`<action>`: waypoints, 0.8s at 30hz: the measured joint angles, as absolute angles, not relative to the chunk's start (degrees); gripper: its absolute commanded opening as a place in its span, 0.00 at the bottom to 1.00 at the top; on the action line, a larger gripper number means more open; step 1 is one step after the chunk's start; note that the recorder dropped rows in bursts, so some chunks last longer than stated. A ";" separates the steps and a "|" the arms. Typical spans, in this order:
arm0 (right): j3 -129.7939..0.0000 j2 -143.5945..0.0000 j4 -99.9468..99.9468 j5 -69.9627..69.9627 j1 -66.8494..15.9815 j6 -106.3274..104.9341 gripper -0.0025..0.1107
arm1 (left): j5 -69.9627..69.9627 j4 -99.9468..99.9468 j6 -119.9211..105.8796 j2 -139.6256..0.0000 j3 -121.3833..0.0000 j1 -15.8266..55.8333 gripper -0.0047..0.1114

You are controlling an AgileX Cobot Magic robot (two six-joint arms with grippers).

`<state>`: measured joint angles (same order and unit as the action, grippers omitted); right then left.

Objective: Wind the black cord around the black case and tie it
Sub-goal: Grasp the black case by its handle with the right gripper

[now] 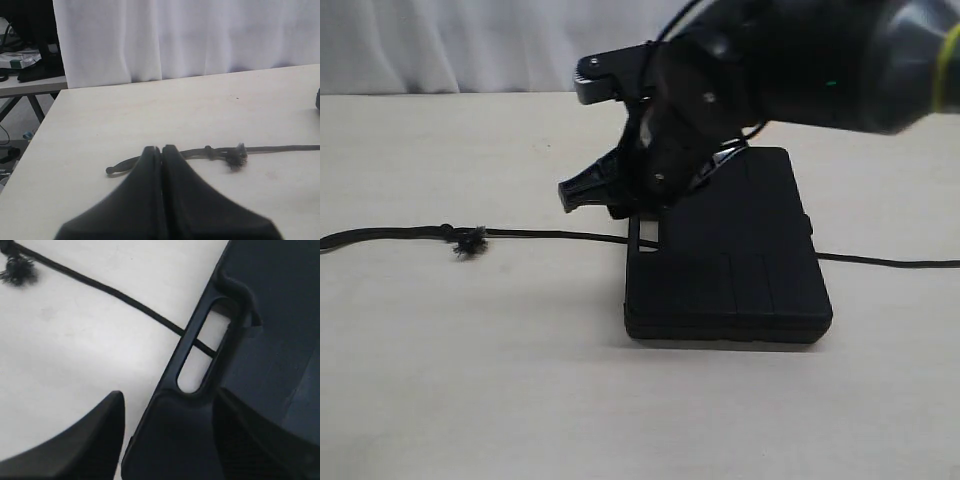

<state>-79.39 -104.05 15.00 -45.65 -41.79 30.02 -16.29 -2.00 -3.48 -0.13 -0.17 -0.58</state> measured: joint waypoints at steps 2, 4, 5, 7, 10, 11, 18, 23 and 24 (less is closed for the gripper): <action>-83.84 -107.77 20.52 -49.89 -44.27 35.90 0.47 | -16.29 -2.00 -3.48 -0.13 -0.17 -0.58 0.04; -87.35 -111.02 22.29 -52.53 -45.59 38.35 0.47 | -16.29 -2.00 -3.48 -0.13 -0.17 -0.58 0.04; -89.08 -112.83 22.29 -53.36 -45.90 38.91 0.47 | -16.29 -2.00 -3.48 -0.13 -0.17 -0.58 0.04; -91.95 -116.22 22.29 -54.64 -46.06 39.48 0.47 | -16.29 -2.00 -3.48 -0.13 -0.17 -0.58 0.04; -94.77 -120.18 22.29 -55.61 -45.84 39.71 0.46 | -16.29 -2.00 -3.48 -0.13 -0.17 -0.58 0.04; -95.65 -121.29 22.04 -55.89 -45.56 39.84 0.46 | -16.29 -2.00 -3.48 -0.13 -0.17 -0.58 0.04; -98.07 -125.04 21.66 -56.50 -42.21 42.12 0.43 | -16.29 -2.00 -3.48 -0.13 -0.17 -0.58 0.04; -98.07 -126.25 21.41 -55.34 -41.14 42.68 0.43 | -16.29 -2.00 -3.48 -0.13 -0.17 -0.58 0.04; -98.17 -126.41 21.14 -54.62 -41.14 42.68 0.43 | -16.29 -2.00 -3.48 -0.13 -0.17 -0.58 0.04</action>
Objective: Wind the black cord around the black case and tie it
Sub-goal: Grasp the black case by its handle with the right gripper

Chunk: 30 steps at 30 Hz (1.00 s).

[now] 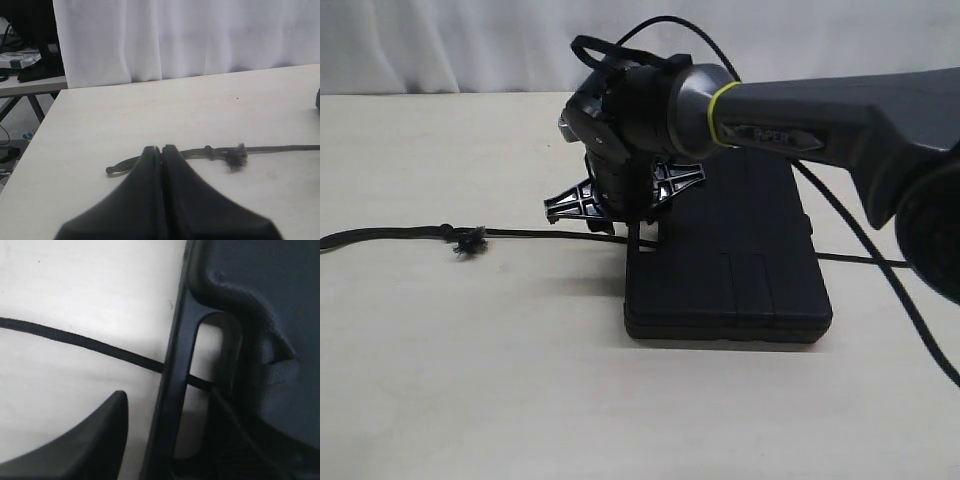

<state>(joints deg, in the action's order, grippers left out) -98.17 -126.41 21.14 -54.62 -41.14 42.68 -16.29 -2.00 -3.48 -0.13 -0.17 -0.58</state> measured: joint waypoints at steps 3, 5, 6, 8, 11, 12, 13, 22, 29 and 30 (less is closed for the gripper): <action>-98.17 -126.85 20.38 -52.65 -41.14 42.68 0.43 | -16.29 -2.00 -3.48 -0.13 -0.17 -0.58 0.04; -98.28 -127.10 20.30 -51.99 -41.14 42.68 0.42 | -16.29 -2.00 -3.48 -0.13 -0.17 -0.58 0.04; -98.28 -127.49 20.24 -51.86 -41.14 42.68 0.42 | -16.29 -2.00 -3.48 -0.13 -0.17 -0.58 0.04; -98.39 -127.95 20.24 -51.85 -41.14 42.68 0.42 | -16.29 -2.00 -3.48 -0.13 -0.17 -0.58 0.04; -98.39 -128.19 20.45 -51.98 -41.01 42.68 0.42 | -16.29 -2.00 -3.48 -0.13 -0.17 -0.58 0.04; -98.39 -128.19 20.55 -51.98 -41.01 42.68 0.42 | -16.29 -2.00 -3.48 -0.13 -0.17 -0.58 0.04; -98.39 -128.19 20.55 -51.98 -40.97 42.68 0.42 | -16.29 -2.00 -3.48 -0.13 -0.17 -0.58 0.04; -98.39 -128.27 24.08 -55.01 -40.97 43.81 0.42 | -16.29 -2.00 -3.48 -0.13 -0.17 -0.58 0.04; -98.48 -128.78 23.93 -54.24 -40.97 44.19 0.42 | -16.29 -2.00 -3.48 -0.13 -0.17 -0.58 0.04; -98.48 -129.29 23.66 -53.85 -40.97 44.19 0.42 | -16.29 -2.00 -3.48 -0.13 -0.17 -0.58 0.04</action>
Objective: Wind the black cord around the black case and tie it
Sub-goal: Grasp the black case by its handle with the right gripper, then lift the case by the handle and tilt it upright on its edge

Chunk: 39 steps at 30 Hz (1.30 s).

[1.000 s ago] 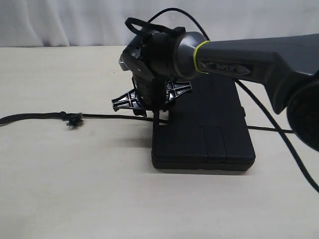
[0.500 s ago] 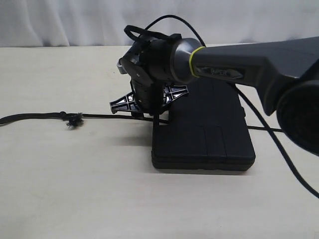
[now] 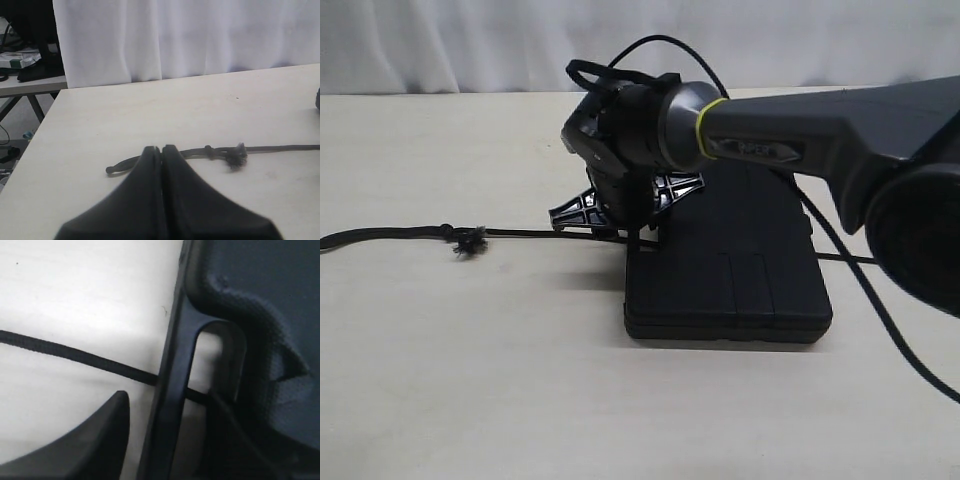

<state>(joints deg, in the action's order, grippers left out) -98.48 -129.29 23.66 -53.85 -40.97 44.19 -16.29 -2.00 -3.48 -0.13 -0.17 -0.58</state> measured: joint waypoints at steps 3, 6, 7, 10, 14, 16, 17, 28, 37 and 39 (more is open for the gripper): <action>-98.48 -131.15 23.01 -53.18 -40.97 44.19 0.42 | -16.29 -2.00 -3.48 -0.13 -0.17 -0.58 0.04; -98.48 -131.72 22.92 -53.04 -40.97 43.97 0.42 | -16.29 -2.00 -3.48 -0.13 -0.17 -0.58 0.04; -98.48 -131.72 22.92 -53.00 -40.97 43.88 0.42 | -16.29 -2.00 -3.48 -0.13 -0.17 -0.58 0.04; -98.48 -130.69 22.92 -52.77 -40.97 43.77 0.42 | -16.29 -2.00 -3.48 -0.13 -0.17 -0.58 0.04; -98.48 -128.86 23.53 -52.98 -40.97 43.66 0.42 | -16.29 -2.00 -3.48 -0.13 -0.17 -0.58 0.04; -98.48 -128.86 23.53 -53.48 -40.97 43.55 0.42 | -16.29 -2.00 -3.48 -0.13 -0.17 -0.58 0.04; -98.48 -128.98 23.53 -53.58 -40.97 43.55 0.42 | -16.29 -2.00 -3.48 -0.13 -0.17 -0.58 0.04; -98.48 -130.10 23.76 -53.91 -40.97 43.55 0.22 | -16.29 -2.00 -3.48 -0.13 -0.17 -0.58 0.04; -98.48 -129.23 21.92 -55.38 -40.97 42.87 0.06 | -16.29 -2.00 -3.48 -0.13 -0.17 -0.58 0.04; -98.37 -127.72 21.11 -56.81 -40.97 41.64 0.06 | -16.29 -2.00 -3.48 -0.13 -0.17 -0.58 0.04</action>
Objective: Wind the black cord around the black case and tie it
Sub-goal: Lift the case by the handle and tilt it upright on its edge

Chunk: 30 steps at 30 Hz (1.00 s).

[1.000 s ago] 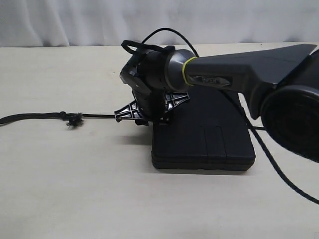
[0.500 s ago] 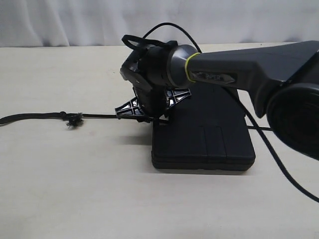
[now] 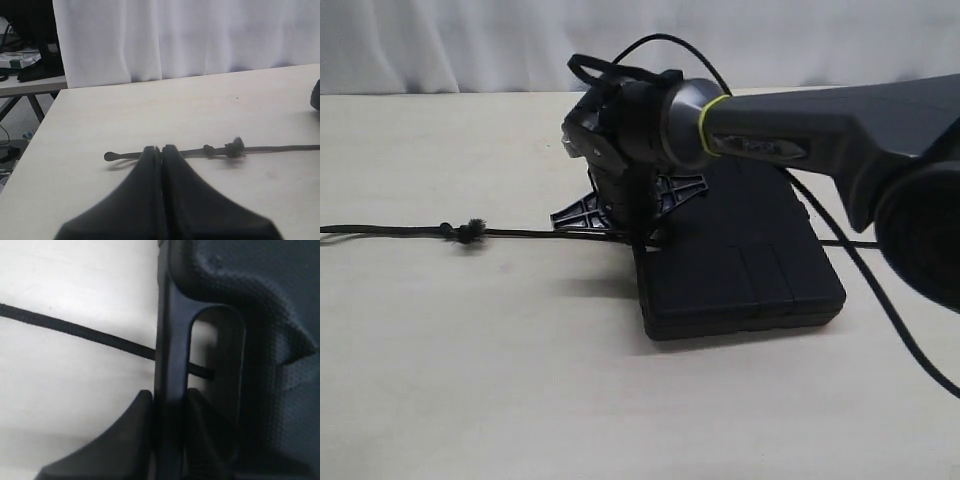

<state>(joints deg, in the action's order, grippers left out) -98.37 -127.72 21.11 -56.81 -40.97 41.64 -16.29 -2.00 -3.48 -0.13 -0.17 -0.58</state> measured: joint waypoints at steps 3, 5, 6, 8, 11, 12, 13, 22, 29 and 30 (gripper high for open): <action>-98.37 -124.70 20.09 -59.55 -40.97 39.20 0.06 | -16.29 -2.00 -3.48 -0.13 -0.17 -0.58 0.04; -98.37 -122.55 18.94 -60.81 -40.81 36.86 0.06 | -16.29 -2.00 -3.48 -0.13 -0.17 -0.58 0.04; -98.37 -121.71 18.20 -61.06 -40.68 35.95 0.06 | -16.29 -2.00 -3.48 -0.13 -0.17 -0.58 0.04; -98.37 -120.10 16.14 -61.17 -40.17 34.05 0.06 | -16.29 -2.00 -3.48 -0.13 -0.17 -0.58 0.04; -98.37 -117.26 12.77 -61.33 -38.80 31.41 0.06 | -16.29 -2.00 -3.48 -0.13 -0.17 -0.58 0.04; -98.37 -116.30 11.97 -61.61 -38.21 30.75 0.06 | -16.29 -2.00 -3.48 -0.13 -0.17 -0.58 0.04; -98.37 -115.53 11.35 -62.02 -37.58 30.40 0.06 | -16.29 -2.00 -3.48 -0.13 -0.17 -0.58 0.04; -98.37 -108.61 -0.60 -66.58 -29.28 20.87 0.06 | -16.29 -2.00 -3.48 -0.13 -0.17 -0.58 0.04; -98.37 -107.01 -17.49 -67.17 -21.12 8.86 0.06 | -16.29 -2.00 -3.48 -0.13 -0.17 -0.58 0.04; -98.13 -107.01 -19.44 -67.17 -20.13 7.42 0.06 | -16.29 -2.00 -3.48 -0.13 -0.17 -0.58 0.04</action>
<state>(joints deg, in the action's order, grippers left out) -98.13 -107.01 -19.44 -67.17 -20.13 7.42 -16.29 -2.00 -3.48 -0.13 -0.17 -0.58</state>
